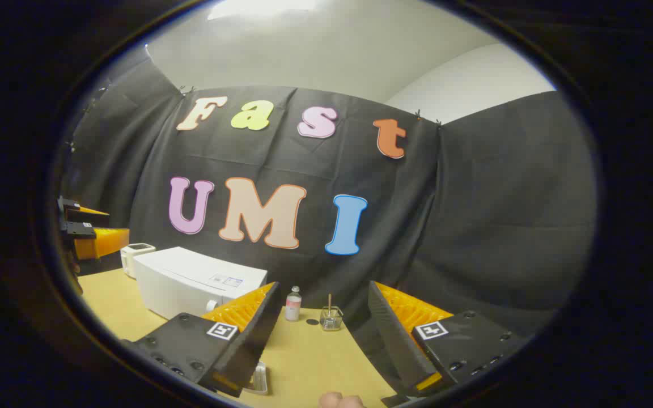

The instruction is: Open the microwave oven with the left hand, put the food in, and close the microwave oven.

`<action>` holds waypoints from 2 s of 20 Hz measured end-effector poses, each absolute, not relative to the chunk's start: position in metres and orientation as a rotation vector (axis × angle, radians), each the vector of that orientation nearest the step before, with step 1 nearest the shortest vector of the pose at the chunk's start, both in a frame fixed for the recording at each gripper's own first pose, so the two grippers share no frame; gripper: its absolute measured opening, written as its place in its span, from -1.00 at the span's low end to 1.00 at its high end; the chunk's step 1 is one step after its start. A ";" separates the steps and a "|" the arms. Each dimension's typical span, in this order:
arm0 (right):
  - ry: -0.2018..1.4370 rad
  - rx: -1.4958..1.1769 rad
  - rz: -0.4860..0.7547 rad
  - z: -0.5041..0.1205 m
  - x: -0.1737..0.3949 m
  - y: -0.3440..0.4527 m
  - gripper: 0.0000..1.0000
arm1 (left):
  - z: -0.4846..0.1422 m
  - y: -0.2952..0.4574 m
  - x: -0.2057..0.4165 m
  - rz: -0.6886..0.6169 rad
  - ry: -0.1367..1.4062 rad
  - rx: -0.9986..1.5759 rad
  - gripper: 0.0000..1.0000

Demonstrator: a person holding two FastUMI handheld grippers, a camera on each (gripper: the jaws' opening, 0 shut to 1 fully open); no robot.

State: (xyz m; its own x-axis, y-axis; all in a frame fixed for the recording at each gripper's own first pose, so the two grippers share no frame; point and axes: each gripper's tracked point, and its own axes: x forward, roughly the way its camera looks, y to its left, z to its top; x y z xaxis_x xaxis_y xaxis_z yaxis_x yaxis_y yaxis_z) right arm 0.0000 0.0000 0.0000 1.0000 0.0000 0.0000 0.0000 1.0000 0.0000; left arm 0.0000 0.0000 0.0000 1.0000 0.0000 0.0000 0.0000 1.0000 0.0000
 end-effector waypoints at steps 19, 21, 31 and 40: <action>0.001 0.001 0.045 -0.001 0.009 0.010 0.94 | 0.002 0.006 -0.008 0.042 -0.003 0.007 0.95; 0.003 0.006 0.046 -0.003 0.010 0.010 0.94 | 0.001 0.004 -0.007 0.036 -0.002 0.008 0.95; 0.013 0.014 0.028 -0.007 0.011 0.001 0.94 | -0.024 -0.007 0.009 0.018 0.029 0.001 0.95; 0.035 -0.009 0.003 -0.012 0.008 -0.014 0.93 | -0.101 -0.053 0.065 -0.104 0.096 0.042 0.96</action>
